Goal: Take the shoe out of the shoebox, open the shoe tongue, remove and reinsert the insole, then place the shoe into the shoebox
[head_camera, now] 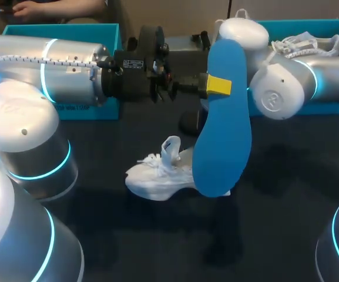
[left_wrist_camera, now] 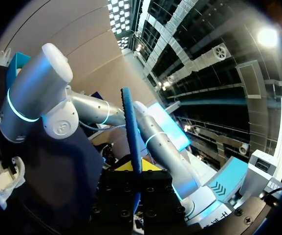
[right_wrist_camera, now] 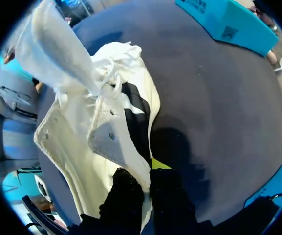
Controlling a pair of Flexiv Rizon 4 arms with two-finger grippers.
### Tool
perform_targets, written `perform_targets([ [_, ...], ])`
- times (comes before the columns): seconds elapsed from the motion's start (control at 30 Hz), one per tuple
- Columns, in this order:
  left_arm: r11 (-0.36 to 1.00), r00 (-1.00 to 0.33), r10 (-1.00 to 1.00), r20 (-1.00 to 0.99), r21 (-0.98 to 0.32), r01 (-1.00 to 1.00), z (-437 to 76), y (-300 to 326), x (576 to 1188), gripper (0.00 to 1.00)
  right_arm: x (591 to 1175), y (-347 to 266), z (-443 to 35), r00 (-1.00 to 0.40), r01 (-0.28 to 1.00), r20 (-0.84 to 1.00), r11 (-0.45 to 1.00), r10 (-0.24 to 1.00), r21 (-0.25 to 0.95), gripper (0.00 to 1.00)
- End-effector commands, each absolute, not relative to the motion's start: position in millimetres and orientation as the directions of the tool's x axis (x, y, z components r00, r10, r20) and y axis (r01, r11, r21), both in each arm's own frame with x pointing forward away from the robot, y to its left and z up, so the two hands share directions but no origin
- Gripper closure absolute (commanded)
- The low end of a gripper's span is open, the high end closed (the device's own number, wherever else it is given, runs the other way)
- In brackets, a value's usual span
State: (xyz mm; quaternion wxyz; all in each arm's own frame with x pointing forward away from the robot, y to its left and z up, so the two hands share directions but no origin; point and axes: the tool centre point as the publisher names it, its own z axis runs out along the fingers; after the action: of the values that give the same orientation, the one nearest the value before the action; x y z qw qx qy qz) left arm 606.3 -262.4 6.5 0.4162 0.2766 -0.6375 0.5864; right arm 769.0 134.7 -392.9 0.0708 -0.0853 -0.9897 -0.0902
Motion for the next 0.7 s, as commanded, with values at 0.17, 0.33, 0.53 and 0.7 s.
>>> perform_targets([
  [0.17,0.159,-0.501,0.133,0.855,-0.517,-0.841,6.4,-263.7,605.8,1.00,761.3,124.1,-358.8,-0.934,0.323,0.217,0.931,0.284,0.172,1.00],
  [0.33,0.159,-0.501,0.133,0.855,-0.517,-0.841,6.4,-263.7,605.8,1.00,761.6,119.3,-355.8,-0.845,0.513,0.277,0.841,0.458,0.172,1.00],
  [0.53,0.159,-0.501,0.133,0.855,-0.517,-0.841,6.4,-263.7,605.8,1.00,770.6,114.0,-349.9,-0.734,0.672,0.261,0.726,0.628,0.143,1.00],
  [0.7,0.159,-0.501,0.133,0.855,-0.517,-0.841,6.4,-263.7,605.8,1.00,772.2,115.1,-347.3,-0.610,0.792,0.236,0.595,0.756,0.139,1.00],
])
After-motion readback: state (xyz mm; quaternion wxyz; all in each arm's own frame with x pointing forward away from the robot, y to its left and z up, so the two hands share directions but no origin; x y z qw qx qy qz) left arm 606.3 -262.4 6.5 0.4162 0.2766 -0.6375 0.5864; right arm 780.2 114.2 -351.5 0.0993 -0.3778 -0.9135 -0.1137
